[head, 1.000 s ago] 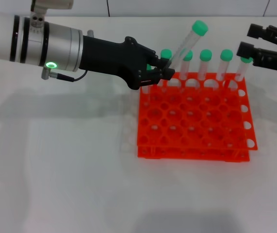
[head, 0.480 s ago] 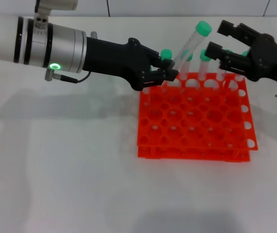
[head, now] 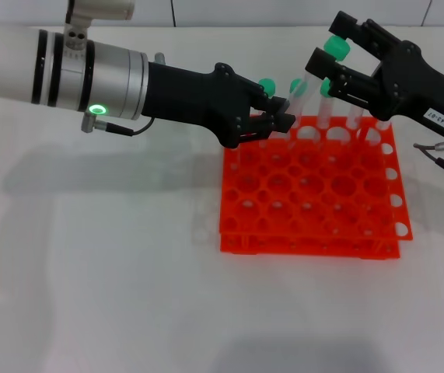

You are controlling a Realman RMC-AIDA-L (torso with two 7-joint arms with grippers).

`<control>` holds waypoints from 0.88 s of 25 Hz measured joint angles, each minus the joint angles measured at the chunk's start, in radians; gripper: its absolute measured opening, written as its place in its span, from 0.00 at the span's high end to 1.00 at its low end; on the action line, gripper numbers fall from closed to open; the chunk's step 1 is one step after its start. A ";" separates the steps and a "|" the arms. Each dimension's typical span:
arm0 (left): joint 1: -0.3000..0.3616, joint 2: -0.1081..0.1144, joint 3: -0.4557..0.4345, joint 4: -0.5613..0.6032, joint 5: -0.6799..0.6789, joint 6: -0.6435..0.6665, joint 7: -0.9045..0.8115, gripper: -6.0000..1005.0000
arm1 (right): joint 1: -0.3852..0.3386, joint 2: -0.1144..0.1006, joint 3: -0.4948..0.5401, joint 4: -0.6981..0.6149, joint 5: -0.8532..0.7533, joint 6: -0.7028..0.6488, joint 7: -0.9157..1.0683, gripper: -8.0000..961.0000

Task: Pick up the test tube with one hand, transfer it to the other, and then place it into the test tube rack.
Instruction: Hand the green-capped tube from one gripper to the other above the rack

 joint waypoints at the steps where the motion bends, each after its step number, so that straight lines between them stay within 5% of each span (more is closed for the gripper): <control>1: 0.001 0.000 0.000 0.001 0.000 0.000 0.000 0.74 | 0.000 0.000 0.001 0.002 0.001 0.000 -0.003 0.09; 22: 0.003 -0.007 0.000 0.002 0.000 -0.004 0.007 0.72 | -0.005 -0.002 0.000 0.005 0.000 0.045 0.008 0.24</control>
